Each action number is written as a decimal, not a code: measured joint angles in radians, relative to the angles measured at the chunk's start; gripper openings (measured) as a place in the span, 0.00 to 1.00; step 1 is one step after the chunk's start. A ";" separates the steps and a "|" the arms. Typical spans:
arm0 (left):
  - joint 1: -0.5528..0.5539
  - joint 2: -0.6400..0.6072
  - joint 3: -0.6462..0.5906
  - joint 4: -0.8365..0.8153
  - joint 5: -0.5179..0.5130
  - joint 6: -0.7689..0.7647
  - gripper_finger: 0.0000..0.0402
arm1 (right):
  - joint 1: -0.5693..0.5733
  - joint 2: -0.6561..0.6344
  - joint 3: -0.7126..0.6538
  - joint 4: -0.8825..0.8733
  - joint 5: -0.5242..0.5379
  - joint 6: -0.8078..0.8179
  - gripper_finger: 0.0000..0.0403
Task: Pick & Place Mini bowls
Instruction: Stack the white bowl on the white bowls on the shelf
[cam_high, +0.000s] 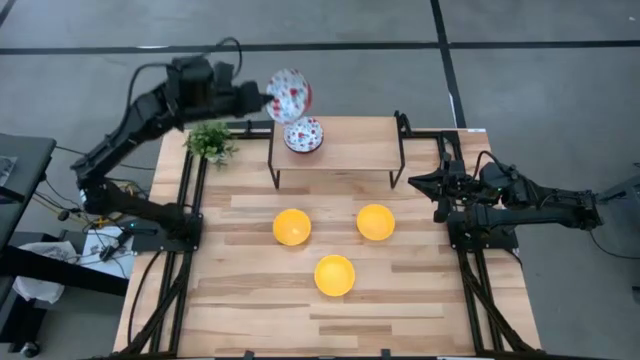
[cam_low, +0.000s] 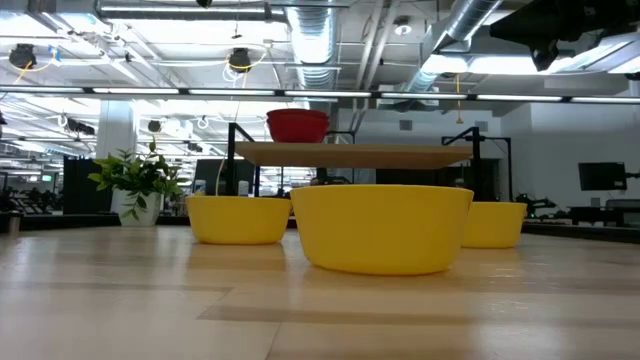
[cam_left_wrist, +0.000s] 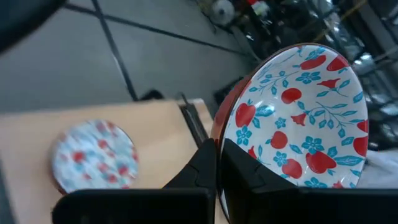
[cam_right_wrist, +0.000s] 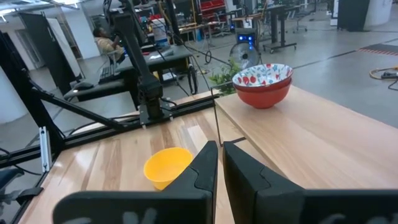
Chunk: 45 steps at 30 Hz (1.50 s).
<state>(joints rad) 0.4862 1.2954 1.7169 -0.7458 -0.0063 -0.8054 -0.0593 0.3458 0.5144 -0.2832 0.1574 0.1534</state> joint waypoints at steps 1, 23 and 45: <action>0.020 0.018 0.040 -0.032 0.002 0.021 0.02 | 0.000 0.000 0.000 0.000 0.000 0.004 0.04; 0.133 0.466 0.371 -0.510 0.062 0.200 0.01 | 0.000 0.000 0.000 0.000 0.006 0.006 0.04; 0.135 0.510 0.250 -0.464 0.059 0.288 0.02 | 0.000 0.000 0.000 -0.001 0.005 0.016 0.04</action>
<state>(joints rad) 0.6216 1.8049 1.9671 -1.2095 0.0528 -0.5176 -0.0593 0.3458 0.5144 -0.2840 0.1620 0.1693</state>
